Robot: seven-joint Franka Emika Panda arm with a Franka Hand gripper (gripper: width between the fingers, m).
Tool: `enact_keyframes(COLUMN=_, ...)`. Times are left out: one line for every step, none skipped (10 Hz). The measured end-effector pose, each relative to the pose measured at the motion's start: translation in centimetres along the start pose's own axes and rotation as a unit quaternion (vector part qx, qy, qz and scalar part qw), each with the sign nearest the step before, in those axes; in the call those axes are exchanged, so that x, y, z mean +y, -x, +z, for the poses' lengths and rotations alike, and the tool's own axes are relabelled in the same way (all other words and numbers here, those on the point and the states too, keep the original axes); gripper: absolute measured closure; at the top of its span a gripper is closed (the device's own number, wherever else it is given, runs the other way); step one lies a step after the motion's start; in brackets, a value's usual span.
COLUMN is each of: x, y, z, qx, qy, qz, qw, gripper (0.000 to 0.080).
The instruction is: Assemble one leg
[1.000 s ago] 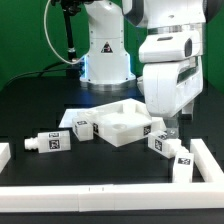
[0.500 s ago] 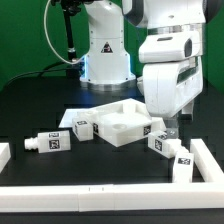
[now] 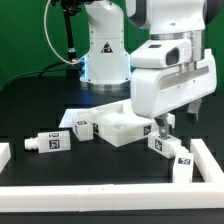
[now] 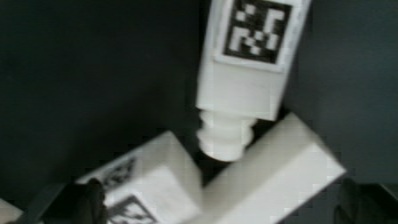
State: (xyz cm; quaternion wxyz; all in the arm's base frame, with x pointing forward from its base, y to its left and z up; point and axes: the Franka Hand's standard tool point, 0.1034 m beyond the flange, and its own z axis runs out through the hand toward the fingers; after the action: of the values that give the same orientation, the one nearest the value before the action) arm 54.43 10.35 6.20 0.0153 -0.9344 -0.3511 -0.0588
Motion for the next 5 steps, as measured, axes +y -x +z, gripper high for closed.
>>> enact_keyframes(x=-0.09, y=-0.05, z=0.04, qx=0.0, qy=0.0, qz=-0.002, qw=1.0, gripper=0.015)
enact_keyframes(x=-0.19, y=-0.09, z=0.06, qx=0.0, qy=0.0, qz=-0.002, qw=1.0, gripper=0.015)
enact_keyframes(x=-0.15, y=-0.05, z=0.09, qx=0.0, qy=-0.001, qz=-0.002, qw=1.0, gripper=0.015)
enact_keyframes(x=-0.23, y=0.09, z=0.26, qx=-0.002, qy=-0.001, qz=0.001, qw=1.0, gripper=0.015)
enact_keyframes(x=-0.65, y=0.83, z=0.97, qx=-0.01, qy=-0.005, qz=0.008, qw=1.0, gripper=0.015)
